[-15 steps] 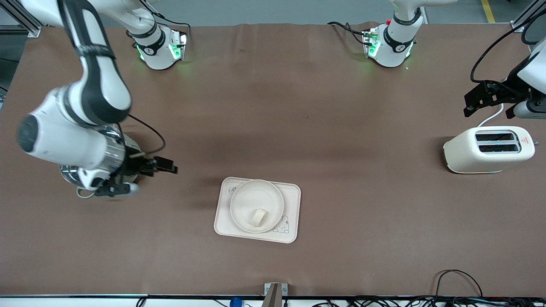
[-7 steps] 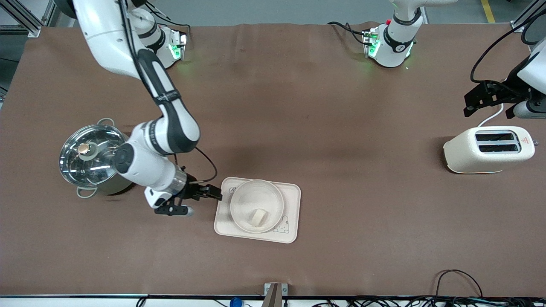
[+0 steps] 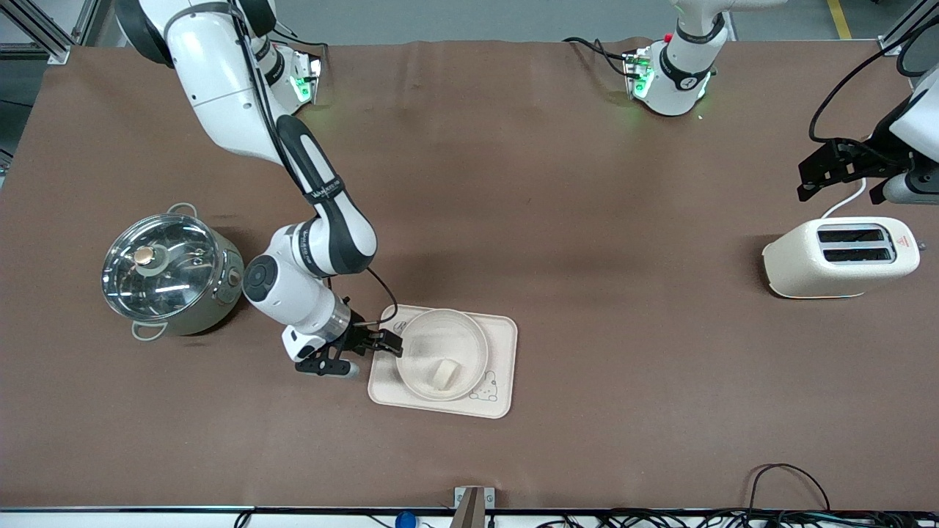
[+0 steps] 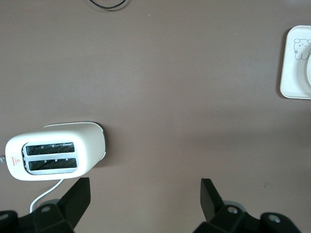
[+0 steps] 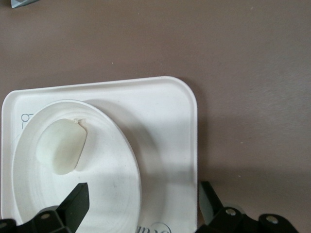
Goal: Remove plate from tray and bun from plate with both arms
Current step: 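Lower the open right gripper onto the rim of the plate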
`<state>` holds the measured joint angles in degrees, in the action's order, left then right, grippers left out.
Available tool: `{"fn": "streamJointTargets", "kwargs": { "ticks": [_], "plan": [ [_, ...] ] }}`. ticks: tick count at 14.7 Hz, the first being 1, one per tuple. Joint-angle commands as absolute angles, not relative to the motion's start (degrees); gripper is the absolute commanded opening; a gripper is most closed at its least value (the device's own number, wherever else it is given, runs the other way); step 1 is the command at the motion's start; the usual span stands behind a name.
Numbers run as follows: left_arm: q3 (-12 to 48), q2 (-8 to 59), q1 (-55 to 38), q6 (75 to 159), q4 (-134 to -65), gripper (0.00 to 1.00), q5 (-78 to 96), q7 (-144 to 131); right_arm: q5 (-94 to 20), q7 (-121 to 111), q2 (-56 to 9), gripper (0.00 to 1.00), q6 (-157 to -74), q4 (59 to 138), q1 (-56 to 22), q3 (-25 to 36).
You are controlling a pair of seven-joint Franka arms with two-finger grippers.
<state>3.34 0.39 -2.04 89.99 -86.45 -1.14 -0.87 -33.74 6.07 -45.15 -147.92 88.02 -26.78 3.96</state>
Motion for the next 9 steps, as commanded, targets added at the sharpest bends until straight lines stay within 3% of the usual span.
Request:
{"fn": "streamJointTargets", "kwargs": {
  "ticks": [1, 9],
  "plan": [
    [3.52, 0.26, -1.85, 89.21, -85.96, 1.00, -1.58, -0.18, -35.24, 6.33, -47.19, 0.99, -149.06, 86.05, -26.63, 3.34],
    [3.52, 0.26, -1.85, 89.21, -85.96, 1.00, -1.50, -0.26, -36.91, 6.33, -49.39, 0.58, -149.50, 84.38, -26.72, 2.90]
  ]
}}
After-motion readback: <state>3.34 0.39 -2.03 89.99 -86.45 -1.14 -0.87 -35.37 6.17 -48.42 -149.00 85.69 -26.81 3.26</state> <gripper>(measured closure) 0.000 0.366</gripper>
